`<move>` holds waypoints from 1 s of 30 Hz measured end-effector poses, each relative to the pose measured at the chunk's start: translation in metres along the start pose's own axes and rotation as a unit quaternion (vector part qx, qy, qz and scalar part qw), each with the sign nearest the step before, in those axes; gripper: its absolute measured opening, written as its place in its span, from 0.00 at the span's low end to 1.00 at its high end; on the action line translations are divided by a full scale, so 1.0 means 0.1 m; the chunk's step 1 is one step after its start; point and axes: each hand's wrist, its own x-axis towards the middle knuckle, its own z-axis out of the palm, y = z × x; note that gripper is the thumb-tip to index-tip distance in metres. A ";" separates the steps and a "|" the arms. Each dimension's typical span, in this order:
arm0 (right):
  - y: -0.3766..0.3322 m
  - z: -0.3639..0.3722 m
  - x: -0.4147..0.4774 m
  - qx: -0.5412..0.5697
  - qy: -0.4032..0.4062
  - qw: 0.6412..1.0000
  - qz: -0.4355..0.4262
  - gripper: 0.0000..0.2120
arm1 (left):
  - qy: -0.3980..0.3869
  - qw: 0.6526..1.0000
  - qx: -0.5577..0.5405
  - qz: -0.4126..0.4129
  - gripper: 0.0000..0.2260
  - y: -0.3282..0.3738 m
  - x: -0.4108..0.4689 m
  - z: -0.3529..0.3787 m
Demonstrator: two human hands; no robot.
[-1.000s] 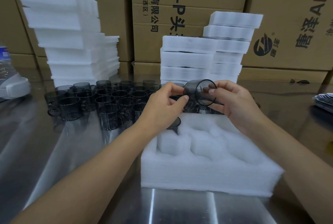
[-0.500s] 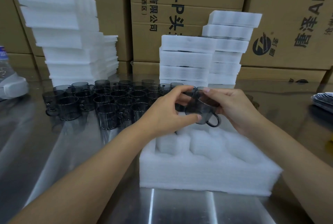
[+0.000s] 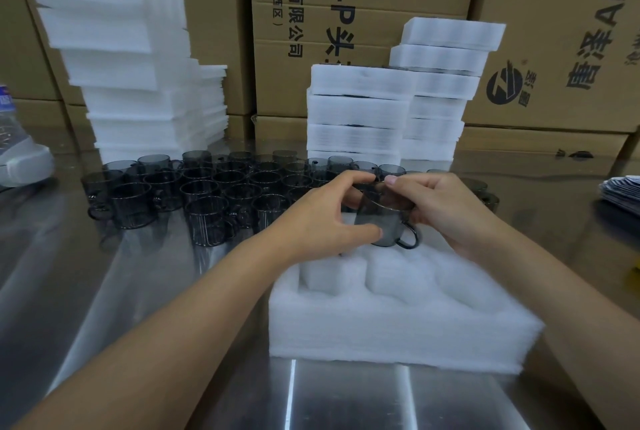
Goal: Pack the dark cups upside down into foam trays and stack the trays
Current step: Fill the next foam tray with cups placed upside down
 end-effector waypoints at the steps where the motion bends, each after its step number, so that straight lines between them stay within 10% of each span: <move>1: 0.00 0.00 0.00 -0.002 0.003 1.000 -0.002 0.08 | -0.003 1.000 -0.001 -0.002 0.29 0.00 0.00 0.00; 22: 0.02 -0.06 -0.01 -0.144 -0.038 0.987 -0.057 0.09 | -0.029 0.999 0.000 -0.019 0.21 0.00 0.01 -0.01; 30: 0.05 -0.12 0.03 -0.186 -0.011 0.982 0.042 0.17 | 0.015 0.998 0.030 -0.060 0.21 0.01 0.03 0.00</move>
